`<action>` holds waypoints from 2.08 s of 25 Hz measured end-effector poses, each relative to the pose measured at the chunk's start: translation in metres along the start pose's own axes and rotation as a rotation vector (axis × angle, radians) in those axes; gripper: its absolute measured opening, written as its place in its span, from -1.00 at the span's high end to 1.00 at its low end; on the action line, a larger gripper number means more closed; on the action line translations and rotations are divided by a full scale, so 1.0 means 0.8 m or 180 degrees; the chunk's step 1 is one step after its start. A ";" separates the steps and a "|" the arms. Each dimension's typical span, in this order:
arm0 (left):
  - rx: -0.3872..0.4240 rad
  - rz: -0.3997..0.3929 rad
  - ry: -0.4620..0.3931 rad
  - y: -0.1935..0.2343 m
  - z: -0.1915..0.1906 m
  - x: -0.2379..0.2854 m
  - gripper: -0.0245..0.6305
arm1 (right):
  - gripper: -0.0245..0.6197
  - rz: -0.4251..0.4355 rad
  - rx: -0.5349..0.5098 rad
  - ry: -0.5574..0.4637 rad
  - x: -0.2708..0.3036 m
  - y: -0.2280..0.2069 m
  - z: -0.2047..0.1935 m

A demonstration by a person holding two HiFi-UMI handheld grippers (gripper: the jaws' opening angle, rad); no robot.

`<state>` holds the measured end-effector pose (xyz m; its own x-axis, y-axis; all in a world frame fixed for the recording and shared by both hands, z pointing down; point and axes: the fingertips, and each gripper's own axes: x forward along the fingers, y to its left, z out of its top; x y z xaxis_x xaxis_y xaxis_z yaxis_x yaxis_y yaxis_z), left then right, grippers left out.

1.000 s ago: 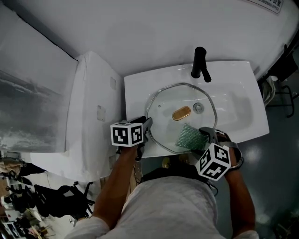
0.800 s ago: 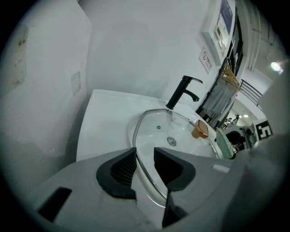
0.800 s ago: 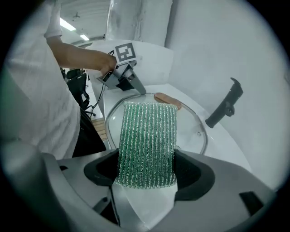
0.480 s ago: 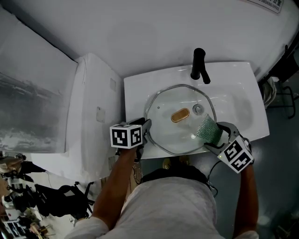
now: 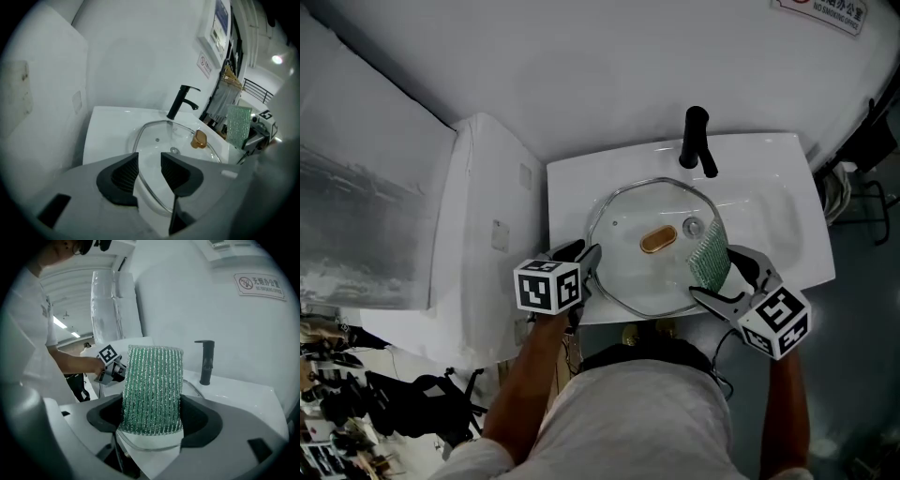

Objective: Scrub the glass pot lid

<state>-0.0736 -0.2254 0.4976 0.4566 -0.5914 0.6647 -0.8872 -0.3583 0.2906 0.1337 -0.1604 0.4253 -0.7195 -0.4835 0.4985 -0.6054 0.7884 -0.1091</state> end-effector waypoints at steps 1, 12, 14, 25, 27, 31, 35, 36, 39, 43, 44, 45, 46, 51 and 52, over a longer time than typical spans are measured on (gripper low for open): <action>0.0042 -0.0005 -0.0055 -0.004 0.006 -0.004 0.45 | -0.16 0.0008 -0.0004 -0.0053 0.001 0.002 0.009; 0.0454 -0.0533 -0.1161 -0.091 0.102 -0.068 0.44 | -0.16 0.0024 0.0090 -0.0828 0.005 0.017 0.126; 0.0556 -0.0590 -0.1370 -0.107 0.122 -0.083 0.44 | -0.16 0.0017 0.0108 -0.1001 0.002 0.018 0.148; 0.1109 -0.0697 -0.2466 -0.179 0.202 -0.178 0.72 | -0.16 -0.0046 -0.0011 -0.1723 -0.026 0.034 0.228; 0.1179 -0.0711 -0.2557 -0.188 0.207 -0.187 0.77 | -0.16 -0.0074 -0.0031 -0.1816 -0.031 0.037 0.234; 0.1255 -0.0724 -0.2624 -0.198 0.209 -0.195 0.84 | -0.16 -0.0118 -0.0074 -0.1919 -0.036 0.041 0.239; 0.1277 -0.0755 -0.2612 -0.205 0.207 -0.195 0.85 | -0.16 -0.0187 -0.0109 -0.1995 -0.040 0.043 0.241; 0.1279 -0.0759 -0.2610 -0.206 0.207 -0.195 0.86 | -0.16 -0.0199 -0.0110 -0.2007 -0.041 0.042 0.240; 0.1275 -0.0761 -0.2617 -0.206 0.206 -0.194 0.86 | -0.16 -0.0224 -0.0113 -0.2015 -0.041 0.042 0.239; 0.1250 -0.0759 -0.2623 -0.204 0.205 -0.195 0.87 | -0.16 -0.0291 -0.0173 -0.2008 -0.040 0.044 0.236; 0.1247 -0.0758 -0.2625 -0.203 0.205 -0.195 0.87 | -0.16 -0.0318 -0.0195 -0.1998 -0.039 0.044 0.235; 0.1246 -0.0758 -0.2627 -0.203 0.205 -0.195 0.88 | -0.16 -0.0337 -0.0211 -0.1988 -0.039 0.044 0.234; 0.1246 -0.0758 -0.2630 -0.203 0.205 -0.195 0.88 | -0.16 -0.0347 -0.0221 -0.1982 -0.038 0.045 0.234; 0.1248 -0.0745 -0.2615 -0.202 0.205 -0.193 0.88 | -0.16 -0.0352 -0.0236 -0.1972 -0.037 0.046 0.234; 0.1246 -0.0745 -0.2615 -0.202 0.205 -0.193 0.88 | -0.16 -0.0354 -0.0236 -0.1972 -0.037 0.046 0.234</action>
<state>0.0101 -0.1951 0.2354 0.6569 -0.7445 -0.1188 -0.7495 -0.6619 0.0040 0.0691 -0.1887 0.2459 -0.7305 -0.6770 -0.0894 -0.6787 0.7343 -0.0144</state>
